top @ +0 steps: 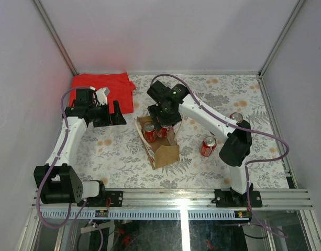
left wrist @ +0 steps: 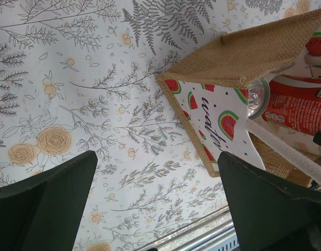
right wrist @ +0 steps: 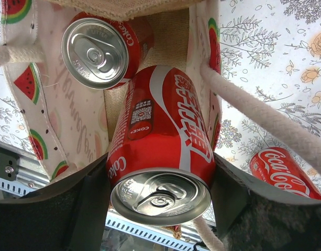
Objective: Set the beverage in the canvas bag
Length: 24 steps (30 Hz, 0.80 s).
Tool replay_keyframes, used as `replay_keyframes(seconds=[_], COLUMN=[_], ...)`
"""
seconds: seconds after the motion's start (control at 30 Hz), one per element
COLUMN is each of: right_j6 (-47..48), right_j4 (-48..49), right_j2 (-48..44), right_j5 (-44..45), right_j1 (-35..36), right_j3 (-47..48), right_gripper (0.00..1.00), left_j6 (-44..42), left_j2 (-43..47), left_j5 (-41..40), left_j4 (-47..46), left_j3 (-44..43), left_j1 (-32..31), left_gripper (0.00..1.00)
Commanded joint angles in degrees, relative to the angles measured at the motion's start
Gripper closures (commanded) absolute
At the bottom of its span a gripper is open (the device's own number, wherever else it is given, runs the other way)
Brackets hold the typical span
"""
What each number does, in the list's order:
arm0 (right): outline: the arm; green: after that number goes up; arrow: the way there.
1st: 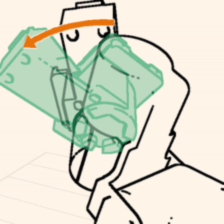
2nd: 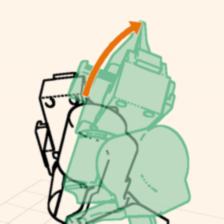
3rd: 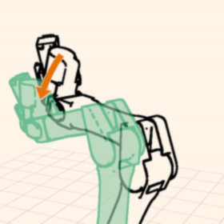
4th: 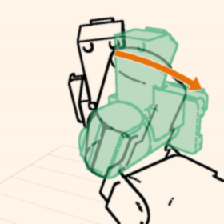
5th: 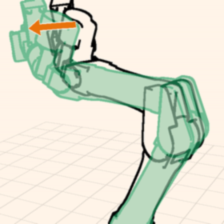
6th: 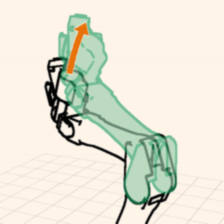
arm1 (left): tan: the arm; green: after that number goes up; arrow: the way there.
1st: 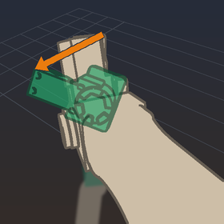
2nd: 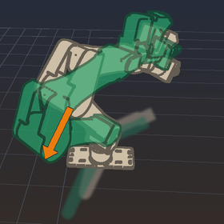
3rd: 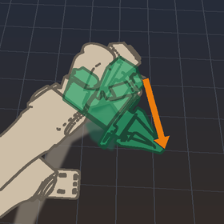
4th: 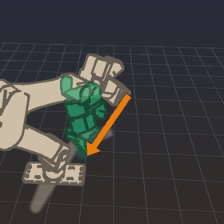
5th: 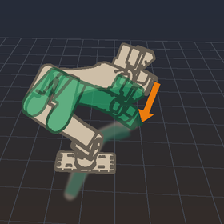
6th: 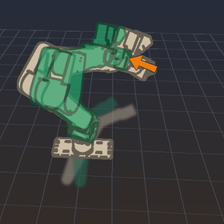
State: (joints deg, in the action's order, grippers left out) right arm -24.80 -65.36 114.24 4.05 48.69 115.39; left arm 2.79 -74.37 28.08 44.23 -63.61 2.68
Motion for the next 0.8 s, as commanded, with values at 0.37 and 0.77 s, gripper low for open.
replay_keyframes(seconds=[0.37, 0.77], right_j6=[2.03, 2.98], right_j4=[2.04, 2.18], right_j2=[3.09, 5.61], right_j5=[1.01, 2.85], right_j1=[0.11, 0.15], right_j3=[1.30, 0.38], right_gripper=[1.00, 1.00], left_j6=[-0.08, -0.31], left_j2=[0.00, 0.19], left_j5=[1.07, 1.18], left_j4=[0.08, -0.09], left_j3=[-0.04, 0.41], left_j1=[0.38, 0.32], left_gripper=[0.00, 0.00])
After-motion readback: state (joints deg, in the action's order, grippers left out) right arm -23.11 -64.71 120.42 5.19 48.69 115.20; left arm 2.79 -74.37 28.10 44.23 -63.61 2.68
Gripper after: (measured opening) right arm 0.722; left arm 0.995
